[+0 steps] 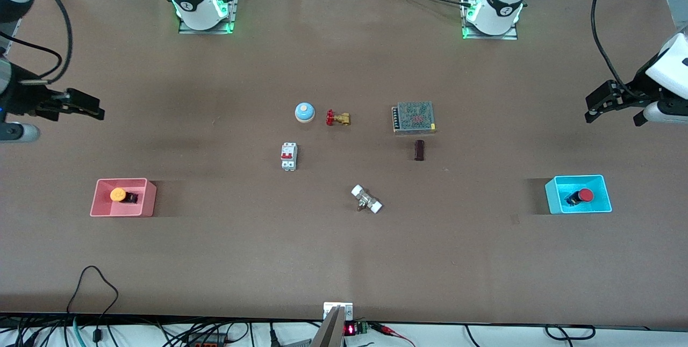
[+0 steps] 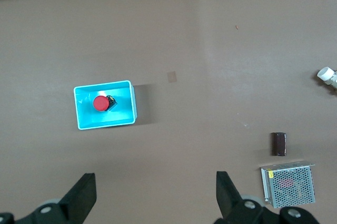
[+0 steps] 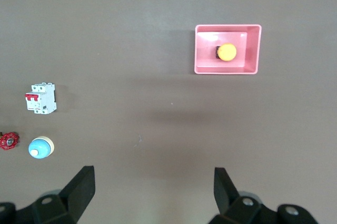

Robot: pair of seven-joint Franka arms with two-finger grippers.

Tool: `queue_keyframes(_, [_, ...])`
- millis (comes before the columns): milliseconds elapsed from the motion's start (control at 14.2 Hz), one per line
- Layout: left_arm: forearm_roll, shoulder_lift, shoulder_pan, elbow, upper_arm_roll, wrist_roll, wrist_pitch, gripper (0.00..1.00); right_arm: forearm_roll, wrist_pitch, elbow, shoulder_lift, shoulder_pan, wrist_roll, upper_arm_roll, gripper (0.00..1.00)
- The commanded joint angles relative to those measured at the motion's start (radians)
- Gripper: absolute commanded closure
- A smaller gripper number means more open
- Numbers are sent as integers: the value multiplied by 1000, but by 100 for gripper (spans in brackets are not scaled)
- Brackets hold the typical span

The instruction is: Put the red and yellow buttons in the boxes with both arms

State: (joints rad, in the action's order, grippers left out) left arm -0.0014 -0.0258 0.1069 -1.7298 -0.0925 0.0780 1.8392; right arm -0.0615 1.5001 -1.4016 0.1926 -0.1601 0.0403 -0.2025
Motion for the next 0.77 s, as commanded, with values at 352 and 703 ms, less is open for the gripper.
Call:
queue_keyframes(352, [1,-22,8,-14,-9,-14,-6,0,100,133,-224,-160,108,-3,118,0])
queue_keyframes(703, [1,-22,8,-16,-9,-14,-6,0,94,95,-229,-209,109,-11,117,0])
